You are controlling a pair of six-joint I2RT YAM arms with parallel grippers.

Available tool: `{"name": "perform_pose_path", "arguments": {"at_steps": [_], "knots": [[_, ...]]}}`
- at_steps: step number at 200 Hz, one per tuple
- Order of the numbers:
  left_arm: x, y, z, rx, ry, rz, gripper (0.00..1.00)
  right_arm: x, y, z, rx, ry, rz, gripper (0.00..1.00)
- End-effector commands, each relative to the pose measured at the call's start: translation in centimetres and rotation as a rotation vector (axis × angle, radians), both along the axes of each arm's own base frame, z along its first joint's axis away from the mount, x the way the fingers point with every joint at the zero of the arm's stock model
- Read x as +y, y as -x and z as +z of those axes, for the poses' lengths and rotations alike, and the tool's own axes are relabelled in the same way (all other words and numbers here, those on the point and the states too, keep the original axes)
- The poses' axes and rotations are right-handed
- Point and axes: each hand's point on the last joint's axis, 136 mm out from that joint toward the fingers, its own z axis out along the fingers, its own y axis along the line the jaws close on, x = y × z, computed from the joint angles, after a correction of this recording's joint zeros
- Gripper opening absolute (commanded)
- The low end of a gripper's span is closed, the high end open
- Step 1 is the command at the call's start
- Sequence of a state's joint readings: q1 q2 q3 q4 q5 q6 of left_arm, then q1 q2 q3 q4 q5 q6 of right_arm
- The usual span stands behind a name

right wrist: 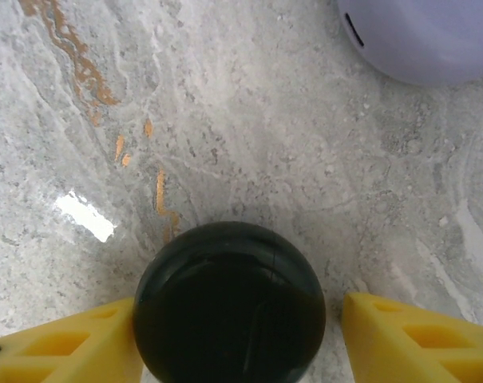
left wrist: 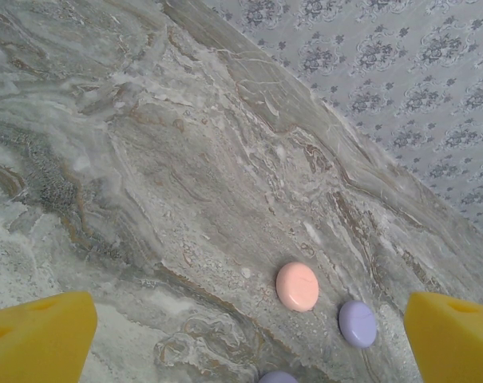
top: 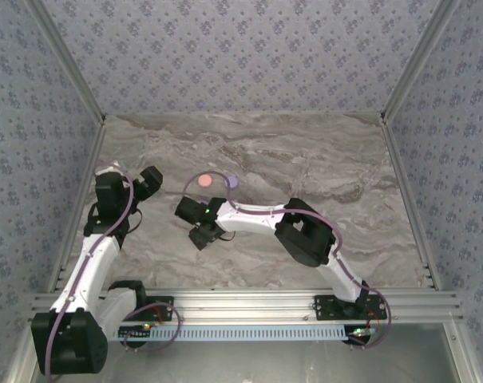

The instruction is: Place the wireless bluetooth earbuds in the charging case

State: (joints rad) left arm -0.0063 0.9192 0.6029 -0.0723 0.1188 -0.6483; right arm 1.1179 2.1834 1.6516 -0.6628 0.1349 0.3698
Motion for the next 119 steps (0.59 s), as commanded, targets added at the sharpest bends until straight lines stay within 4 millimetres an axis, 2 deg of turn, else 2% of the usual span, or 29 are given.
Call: {"name": "perform_pose_path", "arguments": {"at_steps": [1,29,47,76,104,119], "knots": [[-0.1,-0.2,0.4,-0.010,0.015,-0.007,0.98,-1.4,0.4,-0.3,0.032,0.036,-0.008,0.61],[-0.3,-0.2,0.6,-0.014,0.017,-0.020,0.99,-1.3,0.1,0.1,0.027,0.009,-0.005,0.50],[-0.8,-0.2,0.9,-0.026,0.015,-0.051,0.98,-1.3,-0.4,1.2,-0.005,-0.039,0.002,0.49],[-2.4,-0.2,2.3,-0.061,0.016,-0.156,0.97,-2.0,-2.0,5.5,-0.153,-0.096,0.078,0.49],[-4.8,0.1,4.1,-0.105,0.038,-0.312,0.94,-4.4,-3.3,10.6,-0.339,-0.127,0.174,0.48],[-6.8,0.4,5.3,-0.133,0.068,-0.427,0.93,-5.9,-3.8,13.5,-0.448,-0.150,0.222,0.48]]}}
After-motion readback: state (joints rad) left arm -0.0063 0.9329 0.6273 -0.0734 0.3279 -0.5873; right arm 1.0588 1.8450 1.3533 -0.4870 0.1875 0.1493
